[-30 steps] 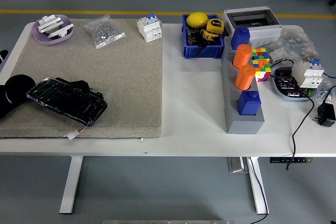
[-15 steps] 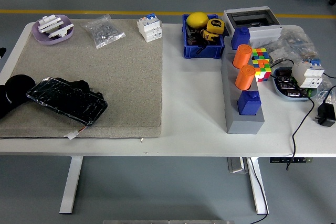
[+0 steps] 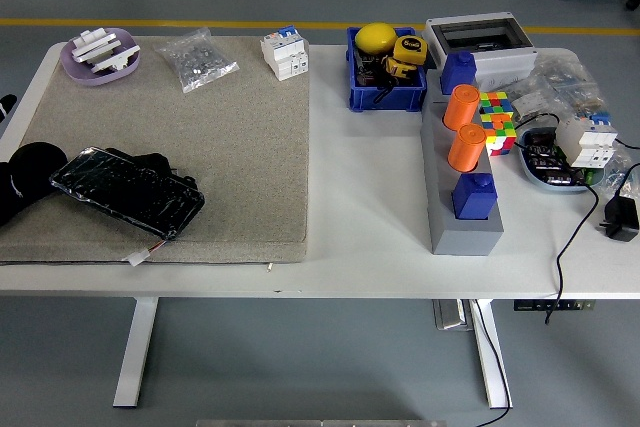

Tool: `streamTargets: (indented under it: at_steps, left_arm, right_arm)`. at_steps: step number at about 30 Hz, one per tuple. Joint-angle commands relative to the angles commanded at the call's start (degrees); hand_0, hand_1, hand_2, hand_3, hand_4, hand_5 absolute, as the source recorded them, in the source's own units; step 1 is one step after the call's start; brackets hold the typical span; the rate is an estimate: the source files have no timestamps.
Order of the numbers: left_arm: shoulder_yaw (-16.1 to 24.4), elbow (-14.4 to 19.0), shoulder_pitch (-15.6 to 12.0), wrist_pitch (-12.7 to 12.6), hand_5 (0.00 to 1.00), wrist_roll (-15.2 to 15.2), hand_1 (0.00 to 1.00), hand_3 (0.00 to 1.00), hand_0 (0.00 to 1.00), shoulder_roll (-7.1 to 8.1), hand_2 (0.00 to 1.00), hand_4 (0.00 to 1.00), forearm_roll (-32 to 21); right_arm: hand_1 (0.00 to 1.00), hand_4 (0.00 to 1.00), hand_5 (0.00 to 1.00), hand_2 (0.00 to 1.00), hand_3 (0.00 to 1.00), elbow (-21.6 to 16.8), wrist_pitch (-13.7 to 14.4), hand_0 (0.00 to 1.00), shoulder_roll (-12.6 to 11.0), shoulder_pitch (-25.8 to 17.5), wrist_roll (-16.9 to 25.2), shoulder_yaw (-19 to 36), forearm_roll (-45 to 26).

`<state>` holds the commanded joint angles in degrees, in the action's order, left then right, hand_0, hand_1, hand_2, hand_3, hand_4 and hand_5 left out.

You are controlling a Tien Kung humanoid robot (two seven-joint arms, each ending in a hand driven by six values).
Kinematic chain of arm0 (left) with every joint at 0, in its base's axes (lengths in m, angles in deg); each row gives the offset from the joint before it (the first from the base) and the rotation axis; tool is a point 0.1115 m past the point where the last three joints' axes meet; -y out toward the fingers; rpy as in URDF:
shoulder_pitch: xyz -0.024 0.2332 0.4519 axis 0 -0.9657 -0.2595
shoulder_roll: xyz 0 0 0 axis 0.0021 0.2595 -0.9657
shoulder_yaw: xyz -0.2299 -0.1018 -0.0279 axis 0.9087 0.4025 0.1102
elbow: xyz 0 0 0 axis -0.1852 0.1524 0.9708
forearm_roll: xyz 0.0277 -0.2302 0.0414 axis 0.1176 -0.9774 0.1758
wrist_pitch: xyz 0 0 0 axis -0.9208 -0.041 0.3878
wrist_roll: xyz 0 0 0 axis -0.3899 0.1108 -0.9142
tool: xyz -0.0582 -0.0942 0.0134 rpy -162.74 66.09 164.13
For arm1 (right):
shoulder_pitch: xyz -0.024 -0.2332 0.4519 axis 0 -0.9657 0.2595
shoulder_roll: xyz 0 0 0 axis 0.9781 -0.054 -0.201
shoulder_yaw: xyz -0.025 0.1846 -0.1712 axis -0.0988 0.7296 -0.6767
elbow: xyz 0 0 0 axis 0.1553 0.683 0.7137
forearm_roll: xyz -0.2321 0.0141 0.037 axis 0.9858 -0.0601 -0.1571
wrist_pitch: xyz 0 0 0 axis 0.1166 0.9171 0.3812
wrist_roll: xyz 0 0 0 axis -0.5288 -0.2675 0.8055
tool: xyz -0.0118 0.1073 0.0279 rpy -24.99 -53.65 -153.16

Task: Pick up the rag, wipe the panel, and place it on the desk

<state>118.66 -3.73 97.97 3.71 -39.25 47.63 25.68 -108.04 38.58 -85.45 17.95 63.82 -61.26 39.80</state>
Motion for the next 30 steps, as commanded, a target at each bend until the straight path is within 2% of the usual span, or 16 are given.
streamTargets:
  at_steps: [10,21,25,30]
  left_arm:
    - [-0.8,-0.6,0.6,0.1,0.248,-0.1,0.794,0.771,0.64,0.24,0.791,0.918,0.4]
    - [-3.0,-1.8,1.3,0.3,0.249,-0.3,0.795,0.768,0.642,1.22,0.792,0.92,0.5]
    - [-3.5,-2.4,1.4,0.4,0.249,-0.5,0.795,0.767,0.643,1.67,0.791,0.92,0.6]
    - [-4.7,-3.3,1.5,1.0,0.249,-0.6,0.795,0.765,0.656,3.09,0.792,0.92,1.4]
  right_arm:
    - [0.678,0.953,0.774,0.699,0.647,0.0,0.1,0.814,0.0,-0.3,0.1,0.7,0.2]
    - [0.677,0.953,0.774,0.699,0.647,0.1,0.2,0.814,0.2,-0.5,0.2,1.4,0.1]
    - [0.677,0.953,0.774,0.699,0.647,0.2,0.2,0.814,0.2,-0.7,0.2,1.5,0.0]
    - [0.677,0.953,0.774,0.699,0.647,0.2,0.2,0.815,0.4,-0.7,0.3,1.9,0.1]
